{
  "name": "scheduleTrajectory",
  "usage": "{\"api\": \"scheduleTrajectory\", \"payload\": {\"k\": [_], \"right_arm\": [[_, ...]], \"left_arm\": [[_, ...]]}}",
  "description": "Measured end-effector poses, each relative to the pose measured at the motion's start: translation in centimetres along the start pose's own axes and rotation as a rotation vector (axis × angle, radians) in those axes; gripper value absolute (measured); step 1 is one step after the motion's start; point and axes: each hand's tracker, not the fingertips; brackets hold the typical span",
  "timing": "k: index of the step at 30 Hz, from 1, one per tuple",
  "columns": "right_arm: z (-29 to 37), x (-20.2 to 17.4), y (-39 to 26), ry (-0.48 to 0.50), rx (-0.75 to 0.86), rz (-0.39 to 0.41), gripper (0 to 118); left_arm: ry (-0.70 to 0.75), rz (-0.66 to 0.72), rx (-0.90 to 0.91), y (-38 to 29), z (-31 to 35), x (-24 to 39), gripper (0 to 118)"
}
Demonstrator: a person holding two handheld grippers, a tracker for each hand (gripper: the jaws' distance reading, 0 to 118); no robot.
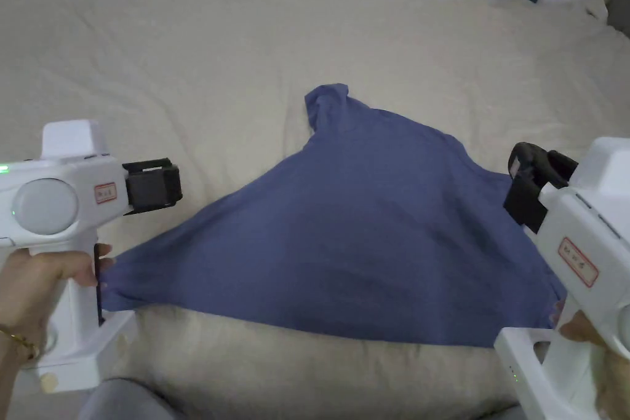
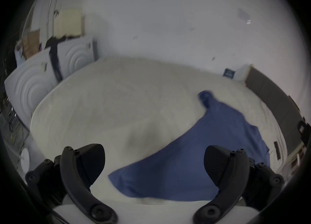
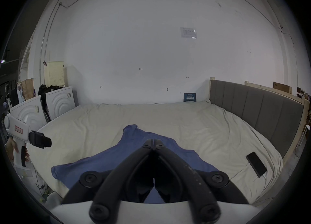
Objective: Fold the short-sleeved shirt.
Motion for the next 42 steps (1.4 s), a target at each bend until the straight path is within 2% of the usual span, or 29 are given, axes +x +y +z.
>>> {"api": "scheduleTrajectory", "payload": {"k": [3, 9, 10, 11, 12, 13, 14, 15, 16, 17, 18, 20, 23, 26, 27, 28, 29, 30, 31, 32, 34, 38, 42], "right_arm": [[-0.6, -0.3, -0.5, 0.005, -0.026, 0.0, 1], [-1.2, -0.9, -1.3, 0.012, -0.071, 0.002, 1], [-1.3, -0.9, -1.4, 0.011, -0.076, 0.004, 1], [-1.4, -0.9, -1.5, 0.011, -0.08, 0.007, 1], [-1.5, -0.9, -1.6, 0.009, -0.086, 0.011, 1], [-1.7, -0.8, -1.6, 0.009, -0.091, 0.013, 1], [-1.8, -0.8, -1.7, 0.008, -0.095, 0.014, 1], [-1.9, -0.8, -1.8, 0.006, -0.1, 0.015, 1], [-2.0, -0.8, -1.8, 0.005, -0.106, 0.017, 1], [-2.1, -0.7, -1.8, 0.003, -0.108, 0.018, 1], [-2.3, -0.6, -1.8, 0.002, -0.112, 0.02, 1], [-2.9, -0.3, -1.6, -0.001, -0.128, 0.018, 1], [-4.5, 0.5, -0.4, 0.007, -0.155, 0.015, 2], [-7.6, 1.3, 1.9, 0.014, -0.193, 0.098, 3], [-9.1, 1.5, 2.8, 0.006, -0.198, 0.112, 12], [-10.8, 1.7, 3.8, 0.017, -0.229, 0.131, 30], [-12.5, 2.0, 4.7, 0.035, -0.269, 0.141, 56], [-14.8, 2.2, 5.7, 0.066, -0.323, 0.151, 90], [-16.9, 2.0, 6.4, 0.109, -0.377, 0.158, 109], [-18.9, 2.0, 7.0, 0.137, -0.403, 0.161, 118], [-23.2, 1.5, 7.9, 0.148, -0.453, 0.175, 118], [-33.0, -0.3, 7.9, 0.109, -0.615, 0.232, 118], [-41.9, -2.2, 5.5, 0.063, -0.728, 0.32, 118]], "left_arm": [[0.06, 0.058, -0.14, -1.8, -2.7, -3.2, 118], [0.122, 0.076, -0.372, -5.7, -7.3, -5.6, 114], [0.122, 0.078, -0.393, -6.1, -7.8, -5.7, 109], [0.119, 0.09, -0.397, -6.4, -8.2, -5.7, 98], [0.118, 0.106, -0.396, -6.5, -9.1, -6.3, 78], [0.113, 0.122, -0.388, -6.6, -9.5, -6.3, 66], [0.097, 0.138, -0.383, -6.8, -9.8, -6.3, 66], [0.099, 0.13, -0.378, -6.9, -9.7, -6.0, 60], [0.104, 0.091, -0.369, -6.8, -9.3, -5.6, 44], [0.078, 0.055, -0.349, -6.7, -8.9, -5.5, 16], [0.056, 0.036, -0.324, -6.7, -8.4, -5.3, 2], [0.022, 0.098, -0.29, -6.3, -7.4, -4.9, 2], [0.056, 0.057, -0.206, -5.8, -5.9, -3.8, 2], [0.026, 0.099, -0.118, -4.7, -3.4, -3.3, 2], [0.018, 0.106, -0.109, -4.4, -2.6, -3.1, 2], [0.025, 0.108, -0.091, -4.0, -2.1, -3.1, 2], [0.03, 0.108, -0.076, -3.9, -1.7, -2.9, 2], [0.034, 0.105, -0.072, -3.9, -1.3, -2.6, 2], [0.046, 0.099, -0.072, -3.9, -1.0, -2.3, 2], [0.058, 0.095, -0.077, -3.9, -1.1, -2.2, 2], [0.079, 0.077, -0.087, -4.2, -1.1, -1.9, 2], [0.104, 0.104, -0.126, -4.6, -1.8, -1.9, 2], [0.123, 0.11, -0.18, -4.5, -2.6, -1.9, 2]]}}
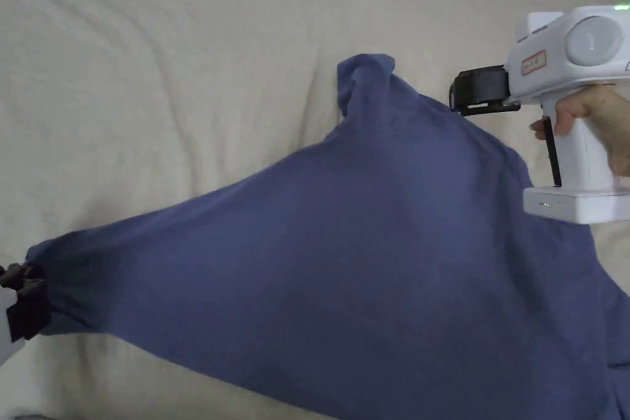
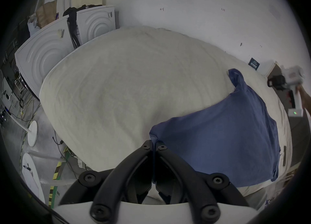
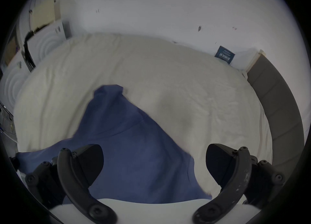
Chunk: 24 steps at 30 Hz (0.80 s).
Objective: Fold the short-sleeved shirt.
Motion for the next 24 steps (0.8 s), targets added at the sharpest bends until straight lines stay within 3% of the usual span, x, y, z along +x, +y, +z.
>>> {"api": "scheduleTrajectory", "payload": {"k": [6, 10, 11, 12, 13, 14, 17, 21, 24], "right_arm": [[-8.8, -1.2, 3.2, 0.02, -0.046, -0.016, 118], [-12.0, -1.2, 4.1, 0.019, -0.096, -0.015, 109], [-12.4, -1.2, 4.1, 0.03, -0.119, -0.013, 95], [-12.7, -1.1, 4.0, 0.043, -0.153, -0.023, 68], [-12.6, -1.0, 3.9, 0.115, -0.172, -0.066, 47], [-12.2, -1.1, 3.9, 0.11, -0.148, -0.116, 39], [-10.6, -2.3, 3.2, 0.081, -0.147, -0.079, 7], [-7.3, -1.3, 2.9, 0.125, -0.09, -0.191, 6], [-1.4, -0.5, 2.1, 0.136, -0.001, -0.173, 6]], "left_arm": [[0.025, 0.046, -0.049, 0.3, -0.9, -0.2, 2], [0.045, 0.033, -0.084, 0.3, -1.8, -0.1, 2], [0.048, 0.037, -0.094, 0.3, -2.0, -0.1, 2], [0.047, 0.049, -0.103, 0.3, -2.3, -0.2, 2], [0.041, 0.064, -0.104, 0.2, -2.4, -0.4, 2], [0.039, 0.071, -0.107, 0.1, -2.6, -0.4, 2], [0.04, 0.1, -0.112, -0.1, -3.1, -0.6, 2], [0.034, 0.14, -0.094, -0.2, -2.9, -0.6, 2], [0.024, 0.181, -0.071, -0.1, -2.3, -0.6, 2]]}}
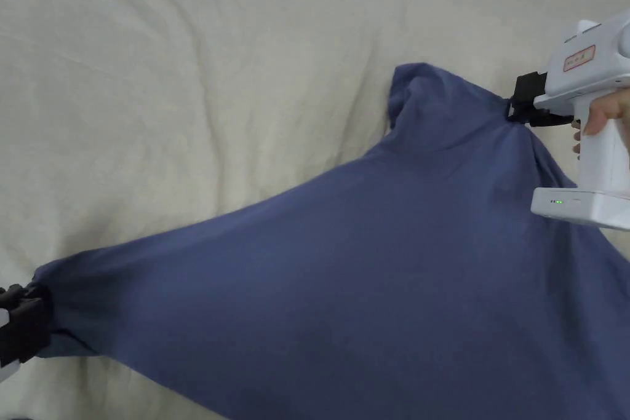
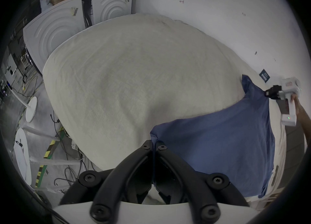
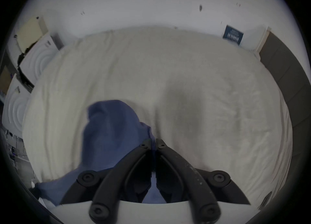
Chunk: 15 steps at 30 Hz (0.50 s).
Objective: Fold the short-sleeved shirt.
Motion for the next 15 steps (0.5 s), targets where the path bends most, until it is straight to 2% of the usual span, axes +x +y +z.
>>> {"api": "scheduleTrajectory", "payload": {"k": [4, 8, 11, 15], "right_arm": [[10.0, 1.7, -2.8, 0.089, 0.072, -0.011, 6], [20.9, 3.3, -8.5, 0.1, 0.125, 0.004, 6], [28.5, 5.0, -14.1, 0.123, 0.197, -0.059, 6], [36.4, 6.7, -21.6, 0.084, 0.301, -0.103, 6]], "left_arm": [[-0.029, 0.009, 0.057, 0.3, 1.3, 0.5, 2], [-0.102, -0.004, 0.132, 0.7, 4.2, 0.8, 2], [-0.153, -0.057, 0.209, 0.6, 7.1, 0.9, 2], [-0.221, -0.085, 0.286, 0.4, 10.4, 0.9, 2]]}}
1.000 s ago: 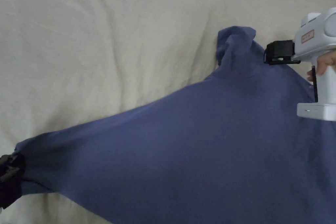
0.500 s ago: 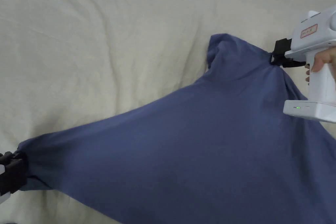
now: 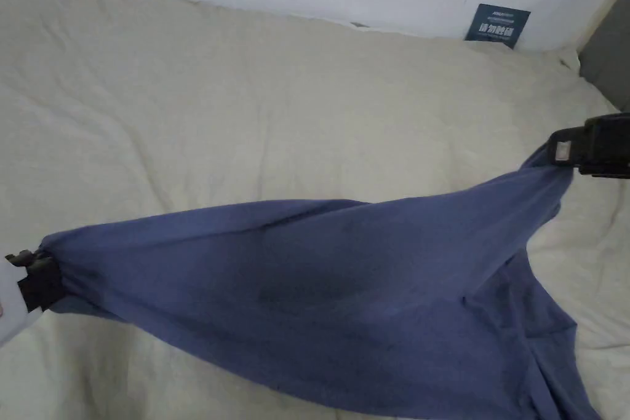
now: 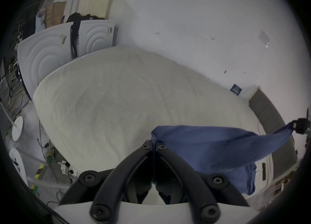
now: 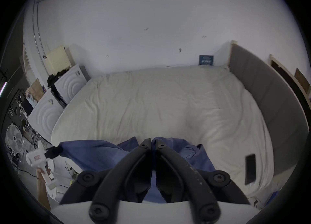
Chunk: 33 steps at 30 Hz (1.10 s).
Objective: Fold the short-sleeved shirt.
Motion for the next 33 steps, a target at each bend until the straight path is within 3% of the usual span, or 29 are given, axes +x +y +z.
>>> {"api": "scheduleTrajectory", "payload": {"k": [6, 13, 17, 20, 21, 26, 29, 33], "right_arm": [[9.6, 1.3, -4.8, -0.026, 0.082, -0.048, 6], [18.0, 2.4, -1.9, -0.092, 0.299, -0.098, 6], [21.5, 2.3, 2.6, -0.138, 0.375, -0.065, 6], [21.8, 1.6, 6.4, -0.247, 0.352, -0.007, 6], [21.7, 1.3, 7.9, -0.289, 0.347, 0.001, 6], [20.3, -0.5, 13.7, -0.316, 0.38, 0.008, 6], [18.7, -1.7, 17.4, -0.379, 0.394, 0.031, 6], [16.7, -2.3, 21.1, -0.394, 0.42, 0.002, 6]], "left_arm": [[-0.097, -0.026, 0.07, 2.7, 3.6, 1.2, 2], [-0.293, 0.047, 0.304, 12.6, 10.1, 3.7, 2], [-0.28, -0.019, 0.395, 19.6, 12.6, 5.7, 2], [-0.29, -0.086, 0.375, 24.5, 12.6, 6.6, 2], [-0.264, -0.11, 0.348, 26.6, 12.4, 7.3, 2], [-0.111, -0.26, 0.371, 31.7, 11.6, 11.3, 2], [-0.063, -0.263, 0.358, 34.6, 10.5, 13.4, 2], [0.01, -0.232, 0.349, 39.1, 8.0, 15.5, 2]]}}
